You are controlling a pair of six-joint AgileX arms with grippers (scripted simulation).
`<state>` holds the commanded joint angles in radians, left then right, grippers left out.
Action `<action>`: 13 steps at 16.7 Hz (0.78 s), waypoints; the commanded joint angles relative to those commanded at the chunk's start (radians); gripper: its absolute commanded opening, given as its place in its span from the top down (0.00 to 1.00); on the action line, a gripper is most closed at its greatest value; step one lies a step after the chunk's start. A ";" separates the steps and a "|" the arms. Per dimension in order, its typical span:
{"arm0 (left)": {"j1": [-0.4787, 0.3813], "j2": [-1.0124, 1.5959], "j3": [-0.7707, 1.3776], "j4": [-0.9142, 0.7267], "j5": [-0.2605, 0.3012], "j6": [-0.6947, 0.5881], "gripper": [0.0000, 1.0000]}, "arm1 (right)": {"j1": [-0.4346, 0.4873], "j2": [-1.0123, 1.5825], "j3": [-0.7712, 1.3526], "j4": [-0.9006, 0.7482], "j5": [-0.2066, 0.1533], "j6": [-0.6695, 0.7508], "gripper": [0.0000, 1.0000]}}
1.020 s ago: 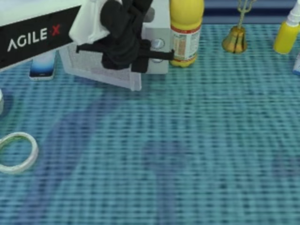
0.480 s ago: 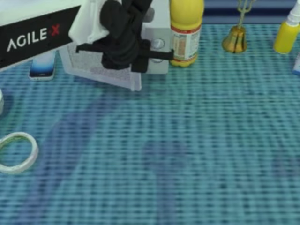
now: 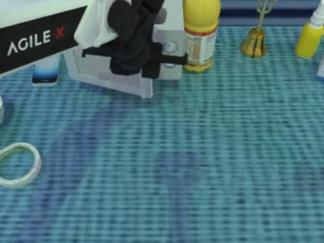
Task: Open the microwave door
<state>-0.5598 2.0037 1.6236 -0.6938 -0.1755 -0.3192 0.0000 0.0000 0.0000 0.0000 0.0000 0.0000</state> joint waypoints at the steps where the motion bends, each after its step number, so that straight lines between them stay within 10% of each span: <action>1: 0.000 -0.003 -0.002 0.002 0.001 0.003 1.00 | 0.000 0.000 0.000 0.000 0.000 0.000 0.00; 13: 0.029 -0.091 -0.122 0.054 0.059 0.121 1.00 | 0.000 0.000 0.000 0.000 0.000 0.000 0.00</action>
<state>-0.5303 1.9132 1.5019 -0.6398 -0.1168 -0.1987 0.0000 0.0000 0.0000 0.0000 0.0000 0.0000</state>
